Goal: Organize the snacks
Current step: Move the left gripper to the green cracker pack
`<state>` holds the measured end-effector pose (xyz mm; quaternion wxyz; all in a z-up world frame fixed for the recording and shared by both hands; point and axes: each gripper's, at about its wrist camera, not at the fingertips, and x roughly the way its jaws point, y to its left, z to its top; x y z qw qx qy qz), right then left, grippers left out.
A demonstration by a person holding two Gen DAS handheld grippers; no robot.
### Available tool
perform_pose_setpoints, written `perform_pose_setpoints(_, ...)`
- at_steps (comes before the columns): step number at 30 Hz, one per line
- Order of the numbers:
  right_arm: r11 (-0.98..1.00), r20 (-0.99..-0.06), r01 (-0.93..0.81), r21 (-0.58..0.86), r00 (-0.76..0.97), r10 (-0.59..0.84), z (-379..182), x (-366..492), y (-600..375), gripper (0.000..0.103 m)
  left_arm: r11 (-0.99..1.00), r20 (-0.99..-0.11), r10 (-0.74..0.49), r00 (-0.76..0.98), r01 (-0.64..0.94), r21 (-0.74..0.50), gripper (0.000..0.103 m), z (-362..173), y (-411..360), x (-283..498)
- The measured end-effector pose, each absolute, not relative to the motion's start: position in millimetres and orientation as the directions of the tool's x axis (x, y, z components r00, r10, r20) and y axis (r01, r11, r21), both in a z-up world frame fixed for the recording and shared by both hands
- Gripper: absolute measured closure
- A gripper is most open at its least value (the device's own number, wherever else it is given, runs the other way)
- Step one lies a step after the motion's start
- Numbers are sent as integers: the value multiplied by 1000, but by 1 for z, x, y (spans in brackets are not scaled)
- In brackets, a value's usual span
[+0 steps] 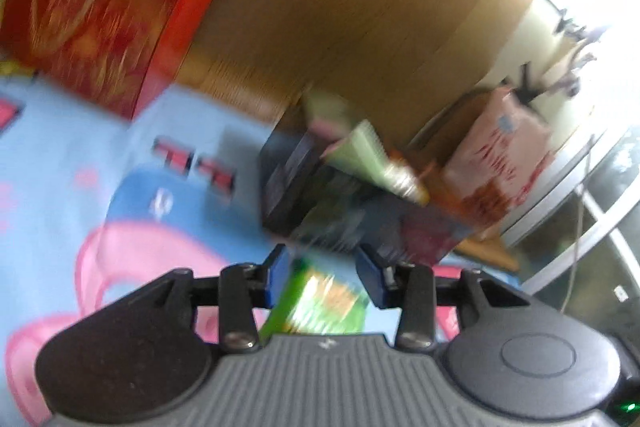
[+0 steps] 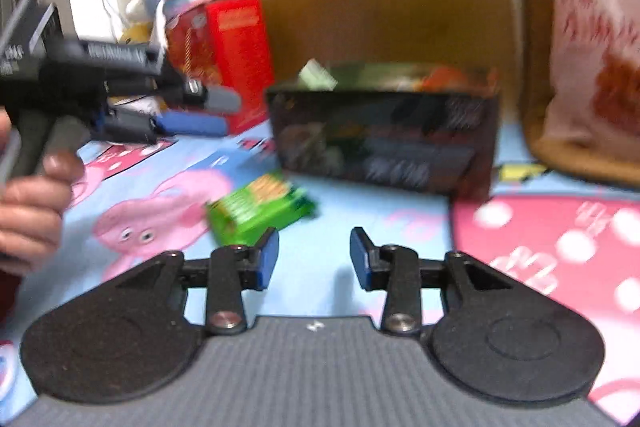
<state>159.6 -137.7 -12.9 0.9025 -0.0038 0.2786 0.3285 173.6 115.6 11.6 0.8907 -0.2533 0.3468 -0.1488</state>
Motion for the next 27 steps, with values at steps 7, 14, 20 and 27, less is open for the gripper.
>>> perform_pose_setpoints(7, 737, -555, -646, 198, 546, 627, -14, 172, -99, 55, 841, -606, -458, 650, 96, -532, 65, -8, 89, 176)
perform_pose_setpoints(14, 746, -565, -647, 160, 559, 606, -9, 136, -111, 57, 849, -611, -486, 625, 170, -501, 65, -6, 73, 147)
perform_pose_setpoints(20, 648, -513, -723, 239, 473, 717, -8, 79, -131, 59, 817, -605, -572, 554, 321, -479, 65, -4, 33, 134)
perform_pose_setpoints(27, 705, -483, -638, 309, 533, 694, -5, 75, -172, 59, 830, -556, -540, 631, 292, -475, 64, 19, 50, 113)
